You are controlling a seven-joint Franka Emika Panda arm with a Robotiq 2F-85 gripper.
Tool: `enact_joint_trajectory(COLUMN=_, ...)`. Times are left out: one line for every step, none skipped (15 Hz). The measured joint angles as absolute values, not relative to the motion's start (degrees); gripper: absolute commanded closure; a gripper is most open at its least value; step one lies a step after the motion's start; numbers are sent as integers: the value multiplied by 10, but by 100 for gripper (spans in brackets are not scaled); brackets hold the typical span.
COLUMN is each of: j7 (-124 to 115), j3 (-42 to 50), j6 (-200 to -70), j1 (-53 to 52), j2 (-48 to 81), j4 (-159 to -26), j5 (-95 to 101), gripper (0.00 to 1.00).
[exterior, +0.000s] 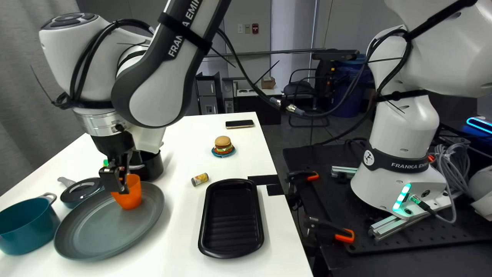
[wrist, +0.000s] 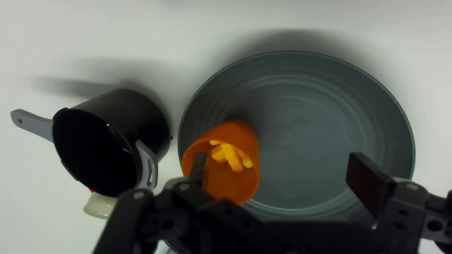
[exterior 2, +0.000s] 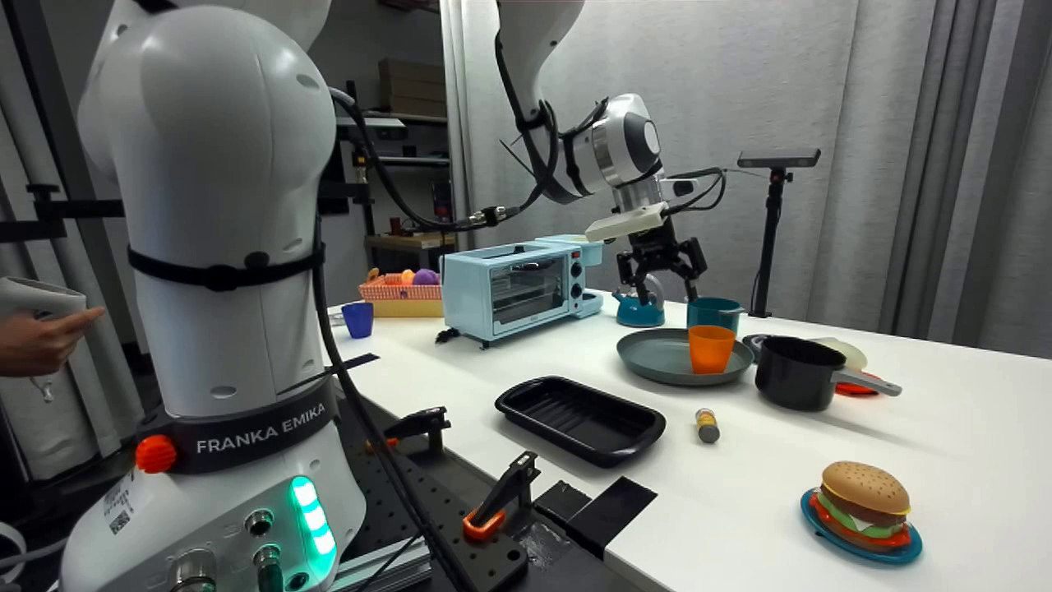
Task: Pour the contents of the orange cup onto the plate
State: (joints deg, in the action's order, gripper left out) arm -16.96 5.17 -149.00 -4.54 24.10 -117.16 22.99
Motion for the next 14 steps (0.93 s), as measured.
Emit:
enact_joint_trajectory(j7=-170, j3=54, j6=-1490, j1=-45, j2=243, j4=-1170, j5=230, gripper=0)
enact_joint_trajectory(j7=-170, j3=55, j6=-1490, j1=-45, j2=246, j4=-1167, j5=230, gripper=0)
enact_joint_trajectory(j7=-170, j3=56, j6=-1491, j1=-45, j2=250, j4=-1163, j5=230, gripper=0)
enact_joint_trajectory(j7=-170, j3=56, j6=-1491, j1=-45, j2=254, j4=-1157, j5=230, gripper=0)
enact_joint_trajectory(j7=-170, j3=56, j6=-1491, j1=-45, j2=259, j4=-1151, j5=230, gripper=0)
enact_joint_trajectory(j7=-170, j3=56, j6=-1491, j1=-45, j2=264, j4=-1144, j5=230, gripper=0)
enact_joint_trajectory(j7=-170, j3=56, j6=-1491, j1=-45, j2=270, j4=-1136, j5=230, gripper=0)
enact_joint_trajectory(j7=-170, j3=56, j6=-1491, j1=-45, j2=277, j4=-1127, j5=229, gripper=0)
enact_joint_trajectory(j7=-170, j3=56, j6=-1491, j1=-45, j2=284, j4=-1119, j5=227, gripper=0)
enact_joint_trajectory(j7=-170, j3=56, j6=-1491, j1=-45, j2=291, j4=-1110, j5=225, gripper=0)
enact_joint_trajectory(j7=-169, j3=56, j6=-1491, j1=-46, j2=297, j4=-1102, j5=221, gripper=0)
enact_joint_trajectory(j7=-169, j3=55, j6=-1491, j1=-47, j2=304, j4=-1093, j5=218, gripper=0)
enact_joint_trajectory(j7=-169, j3=54, j6=-1491, j1=-49, j2=309, j4=-1085, j5=214, gripper=0)
enact_joint_trajectory(j7=-169, j3=54, j6=-1491, j1=-51, j2=314, j4=-1078, j5=208, gripper=0)
